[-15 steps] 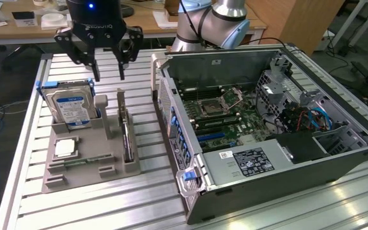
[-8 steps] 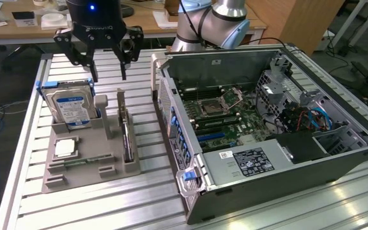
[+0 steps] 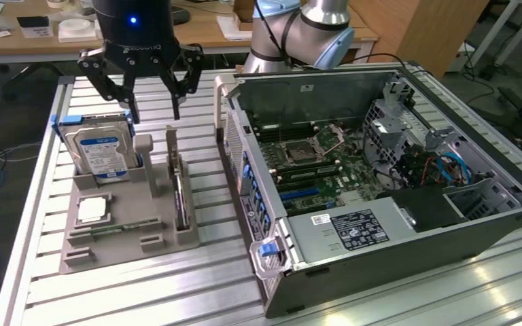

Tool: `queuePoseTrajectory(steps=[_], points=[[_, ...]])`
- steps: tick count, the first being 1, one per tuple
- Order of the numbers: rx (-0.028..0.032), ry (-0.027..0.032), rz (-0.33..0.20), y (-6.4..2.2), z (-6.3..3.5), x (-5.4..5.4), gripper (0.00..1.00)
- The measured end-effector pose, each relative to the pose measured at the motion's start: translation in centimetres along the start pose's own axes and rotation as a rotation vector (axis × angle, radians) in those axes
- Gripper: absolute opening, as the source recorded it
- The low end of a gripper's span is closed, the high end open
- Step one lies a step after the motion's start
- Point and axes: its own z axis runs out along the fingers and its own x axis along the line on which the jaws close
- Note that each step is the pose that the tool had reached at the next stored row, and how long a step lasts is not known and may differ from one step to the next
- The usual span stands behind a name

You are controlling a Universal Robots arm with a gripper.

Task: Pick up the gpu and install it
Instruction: 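Pick up the gpu and move the gpu toward the slot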

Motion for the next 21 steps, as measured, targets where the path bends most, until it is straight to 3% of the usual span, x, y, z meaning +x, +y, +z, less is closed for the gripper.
queuePoseTrajectory(steps=[13,17,21], points=[[0.0012,0.0000,0.000,-0.94,1.22,-0.1,0.59],[0.0084,-0.0001,0.000,-1.33,1.58,-0.1,0.59],[0.0085,0.0000,0.000,-1.41,2.30,-0.2,0.59]])
